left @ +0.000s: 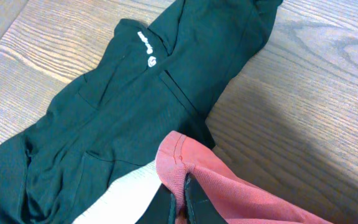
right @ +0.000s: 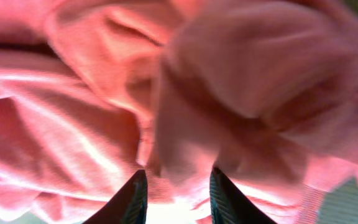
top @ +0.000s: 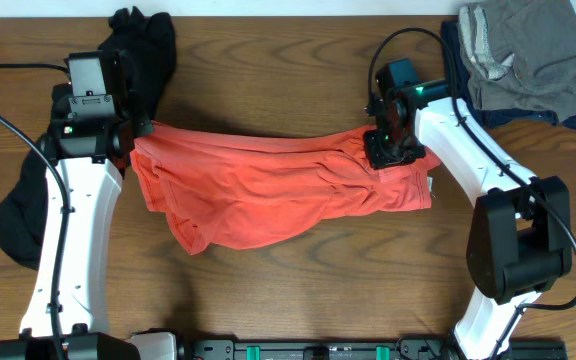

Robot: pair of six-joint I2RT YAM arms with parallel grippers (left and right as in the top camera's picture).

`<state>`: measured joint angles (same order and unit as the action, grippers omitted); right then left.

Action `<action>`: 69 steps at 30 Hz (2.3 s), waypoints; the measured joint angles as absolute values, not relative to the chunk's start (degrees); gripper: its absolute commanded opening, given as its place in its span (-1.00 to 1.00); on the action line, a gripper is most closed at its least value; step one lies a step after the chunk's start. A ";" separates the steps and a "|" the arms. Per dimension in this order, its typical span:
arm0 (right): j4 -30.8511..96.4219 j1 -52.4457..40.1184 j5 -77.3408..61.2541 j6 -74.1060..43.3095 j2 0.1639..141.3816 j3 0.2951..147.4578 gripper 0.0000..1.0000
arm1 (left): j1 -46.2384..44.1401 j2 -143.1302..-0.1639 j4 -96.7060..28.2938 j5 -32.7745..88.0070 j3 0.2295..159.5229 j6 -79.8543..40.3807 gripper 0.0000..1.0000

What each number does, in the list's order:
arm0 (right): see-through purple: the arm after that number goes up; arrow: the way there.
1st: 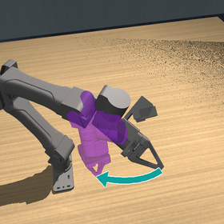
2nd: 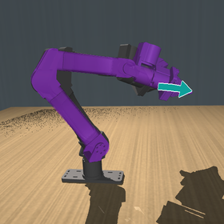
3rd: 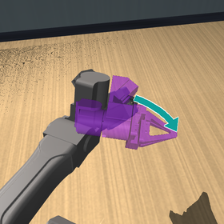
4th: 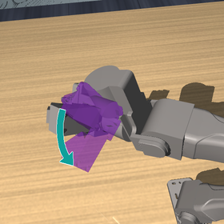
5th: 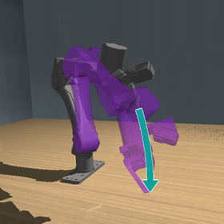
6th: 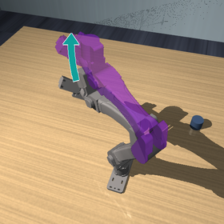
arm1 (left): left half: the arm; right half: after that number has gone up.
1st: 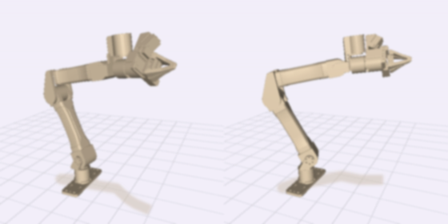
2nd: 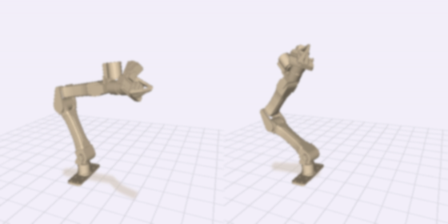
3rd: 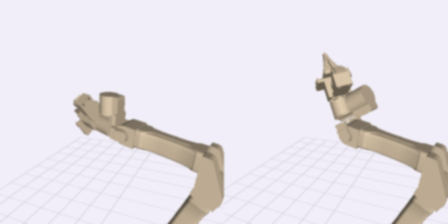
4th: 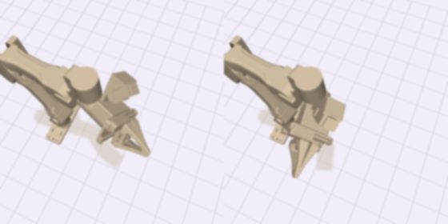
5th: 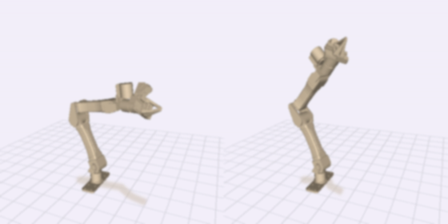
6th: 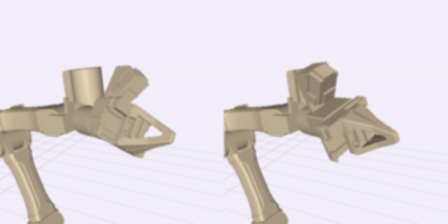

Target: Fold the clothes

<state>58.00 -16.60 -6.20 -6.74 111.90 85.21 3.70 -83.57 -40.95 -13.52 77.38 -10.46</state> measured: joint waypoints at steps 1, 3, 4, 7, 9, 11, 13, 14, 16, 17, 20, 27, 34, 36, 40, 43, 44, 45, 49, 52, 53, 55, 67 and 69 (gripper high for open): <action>57.93 -16.62 -6.74 -6.50 111.90 85.19 -0.31 | 3.70 -83.57 -40.95 -13.52 77.38 -10.46 -0.88; 57.56 -16.80 -7.05 -6.26 111.90 84.93 -0.31 | 3.70 -83.57 -40.97 -13.52 77.38 -10.46 -0.88; 57.43 -16.82 -7.03 -6.26 111.90 84.75 -0.31 | 3.70 -83.57 -40.97 -13.52 77.38 -10.46 -0.88; 57.12 -17.02 -5.93 -6.35 111.90 83.44 -0.35 | 3.70 -83.57 -41.01 -13.52 77.38 -10.46 -0.88; 57.14 -17.02 -4.67 -6.55 111.90 82.59 -0.40 | 3.70 -83.57 -41.06 -13.52 77.38 -10.46 -0.88; 57.14 -17.02 -3.05 -6.94 111.90 81.93 -0.50 | 3.70 -83.57 -41.08 -13.52 77.38 -10.46 -0.88; 57.12 -17.02 -1.41 -7.07 111.90 81.76 -0.77 | 3.70 -83.57 -41.08 -13.52 77.38 -10.44 -0.88; 57.06 -17.02 -0.78 -7.25 111.90 81.73 -0.98 | 3.70 -83.57 -41.08 -13.52 77.38 -10.46 -0.88; 56.62 -17.02 1.17 -8.03 111.90 81.71 -0.98 | 3.70 -83.57 -41.08 -13.52 77.38 -10.46 -0.88; 56.36 -17.02 1.74 -8.10 111.90 81.71 -0.97 | 3.70 -83.57 -41.08 -13.52 77.38 -10.46 -0.88; 55.83 -16.86 3.38 -8.14 111.90 81.71 -0.98 | 3.70 -83.57 -41.08 -13.52 77.38 -10.46 -0.88; 55.72 -12.71 4.16 -8.08 111.90 83.88 -0.98 | 3.70 -83.57 -41.08 -13.52 77.38 -10.46 -0.88; 51.86 -3.79 2.09 -6.26 111.90 84.84 -0.97 | 3.70 -83.57 -41.06 -13.52 77.38 -10.46 -0.88; 50.87 -1.93 0.62 -5.76 111.87 84.88 -0.49 | 3.70 -83.57 -41.06 -13.52 77.38 -10.46 -0.88; 50.52 -0.12 -3.73 -3.55 111.87 85.12 0.27 | 3.70 -83.57 -41.06 -13.52 77.38 -10.46 -0.88; 51.70 -0.14 -7.35 -1.72 111.87 86.17 0.29 | 3.70 -83.57 -41.06 -13.52 77.38 -10.46 -0.88; 52.60 -0.38 -8.45 -1.19 111.90 87.11 0.29 | 3.70 -83.57 -41.08 -13.52 77.38 -10.46 -0.88; 53.30 -0.60 -9.26 -0.78 111.87 88.09 0.28 | 3.70 -83.57 -41.04 -13.52 77.38 -10.46 -0.88; 56.77 -1.85 -11.75 1.15 111.87 93.32 0.23 | 3.70 -83.57 -40.93 -13.52 77.38 -10.46 -0.88; 58.94 -3.79 -12.97 2.83 111.48 96.66 0.15 | 3.70 -83.57 -40.86 -13.52 77.38 -10.46 -0.87; 59.05 -4.69 -13.37 3.46 111.22 97.14 0.12 | 3.70 -83.57 -40.86 -13.52 77.38 -10.46 -0.88; 59.13 -6.11 -13.74 4.16 110.89 97.34 0.10 | 3.70 -83.57 -40.84 -13.52 77.38 -10.46 -0.88; 54.04 -12.12 -13.72 5.67 110.85 86.04 -0.02 | 3.70 -83.57 -40.82 -13.52 77.38 -10.46 -0.88; 53.04 -12.25 -13.72 5.69 110.87 84.14 -0.02 | 3.70 -83.57 -40.82 -13.52 77.38 -10.46 -0.88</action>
<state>53.04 -12.25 -13.72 5.69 110.87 84.14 3.70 -83.57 -40.82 -13.52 77.38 -10.46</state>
